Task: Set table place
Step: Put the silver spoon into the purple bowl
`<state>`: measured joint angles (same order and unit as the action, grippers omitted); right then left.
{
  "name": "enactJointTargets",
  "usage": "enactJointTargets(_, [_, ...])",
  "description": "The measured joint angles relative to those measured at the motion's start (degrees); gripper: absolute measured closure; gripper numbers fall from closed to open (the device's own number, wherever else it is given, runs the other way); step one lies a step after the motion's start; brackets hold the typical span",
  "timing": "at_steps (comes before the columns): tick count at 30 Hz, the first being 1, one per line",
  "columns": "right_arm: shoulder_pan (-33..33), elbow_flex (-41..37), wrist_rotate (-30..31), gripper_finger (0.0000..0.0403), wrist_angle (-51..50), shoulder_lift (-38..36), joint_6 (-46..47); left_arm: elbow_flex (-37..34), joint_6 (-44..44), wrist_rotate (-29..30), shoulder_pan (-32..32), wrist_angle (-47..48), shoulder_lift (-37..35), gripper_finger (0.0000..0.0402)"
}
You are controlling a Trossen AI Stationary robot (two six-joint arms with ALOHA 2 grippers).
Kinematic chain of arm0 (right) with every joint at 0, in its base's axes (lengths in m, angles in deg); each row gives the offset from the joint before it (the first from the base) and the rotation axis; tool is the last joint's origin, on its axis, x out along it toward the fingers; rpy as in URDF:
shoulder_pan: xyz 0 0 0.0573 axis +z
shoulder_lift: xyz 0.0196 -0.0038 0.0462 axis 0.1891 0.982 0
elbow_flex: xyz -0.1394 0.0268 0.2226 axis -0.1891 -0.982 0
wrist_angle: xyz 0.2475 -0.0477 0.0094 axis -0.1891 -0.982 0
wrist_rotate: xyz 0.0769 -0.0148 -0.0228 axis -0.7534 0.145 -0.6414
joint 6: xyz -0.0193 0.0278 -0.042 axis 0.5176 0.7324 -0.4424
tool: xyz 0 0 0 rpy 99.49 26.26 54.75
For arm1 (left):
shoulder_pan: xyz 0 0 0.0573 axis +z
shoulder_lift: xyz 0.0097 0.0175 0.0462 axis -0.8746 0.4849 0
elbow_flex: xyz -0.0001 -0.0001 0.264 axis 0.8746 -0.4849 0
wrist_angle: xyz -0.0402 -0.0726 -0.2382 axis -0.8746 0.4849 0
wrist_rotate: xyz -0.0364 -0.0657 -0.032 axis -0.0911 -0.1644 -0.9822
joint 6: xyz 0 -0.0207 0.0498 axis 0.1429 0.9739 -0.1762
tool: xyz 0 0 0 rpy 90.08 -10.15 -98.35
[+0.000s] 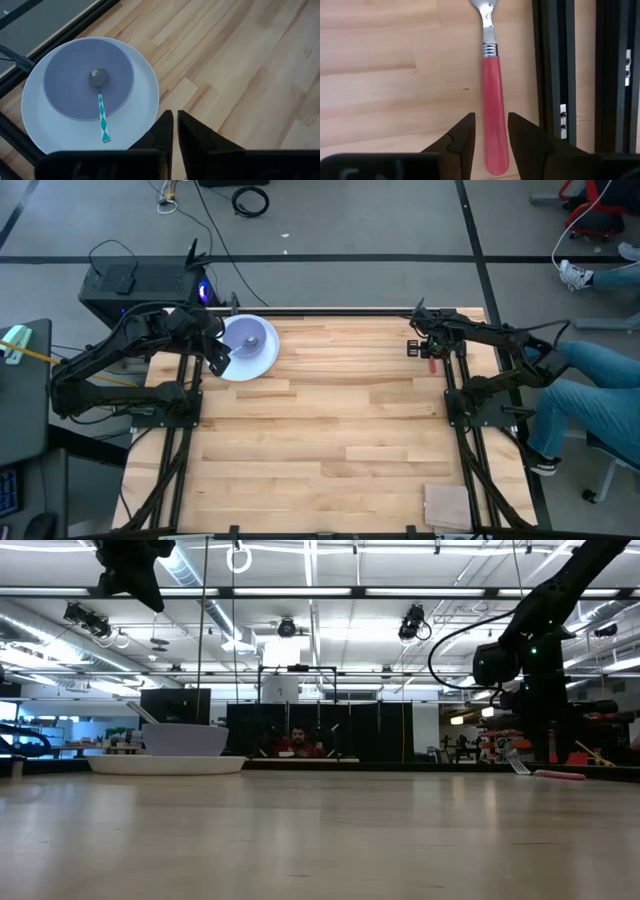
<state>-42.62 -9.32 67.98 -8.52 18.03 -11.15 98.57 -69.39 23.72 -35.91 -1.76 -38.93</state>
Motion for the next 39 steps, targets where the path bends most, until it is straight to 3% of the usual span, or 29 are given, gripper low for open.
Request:
enactJointTargets(10, [0.1, 0.7, -2.0, 0.0282, 0.6, 9.7, 0.9, 0.0, -0.9, 0.0, 0.0, 0.0, 0.0, 0.0377])
enactJointTargets(17, [1.3, 1.2, -2.7, 0.0285, 1.9, 7.0, 0.9, 0.0, -0.9, 0.0, 0.0, -0.1, 0.0, 0.0372])
enactJointTargets(27, [2.1, 1.0, -3.5, 0.0337, 3.9, 8.1, 0.1, 0.0, -1.0, 0.0, 0.0, -0.1, 0.0, 0.0379])
enactJointTargets(39, [2.3, 1.0, -3.3, 0.0339, 4.1, 8.1, -0.2, 0.0, -1.0, 0.0, 0.0, -0.1, 0.0, 0.0375])
